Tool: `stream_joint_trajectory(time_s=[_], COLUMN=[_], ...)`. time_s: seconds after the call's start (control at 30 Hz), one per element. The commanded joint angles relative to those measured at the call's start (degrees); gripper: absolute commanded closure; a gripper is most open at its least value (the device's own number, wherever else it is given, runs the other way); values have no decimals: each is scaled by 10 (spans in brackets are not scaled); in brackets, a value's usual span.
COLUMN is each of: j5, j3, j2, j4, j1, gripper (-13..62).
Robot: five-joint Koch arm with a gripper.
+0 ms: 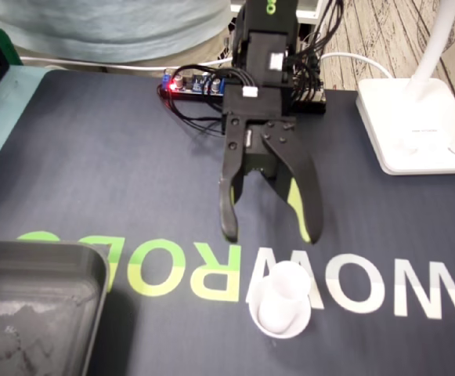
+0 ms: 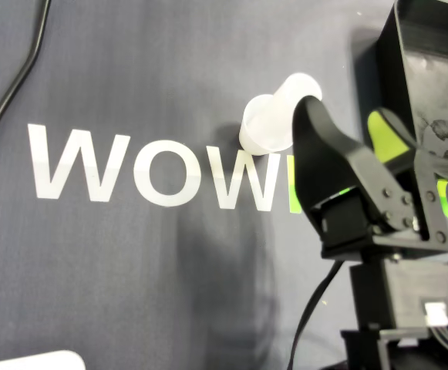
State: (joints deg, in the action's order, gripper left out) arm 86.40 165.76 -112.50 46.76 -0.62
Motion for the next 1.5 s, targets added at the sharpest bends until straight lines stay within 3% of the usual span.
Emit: stream_joint_trajectory(time_s=[0.0, 0.77, 1.47], j5=[4, 23, 22], j3=[-36, -127, -185], j2=[14, 194, 290], j4=[48, 59, 79], j1=[-11, -26, -50], gripper=[168, 175, 192])
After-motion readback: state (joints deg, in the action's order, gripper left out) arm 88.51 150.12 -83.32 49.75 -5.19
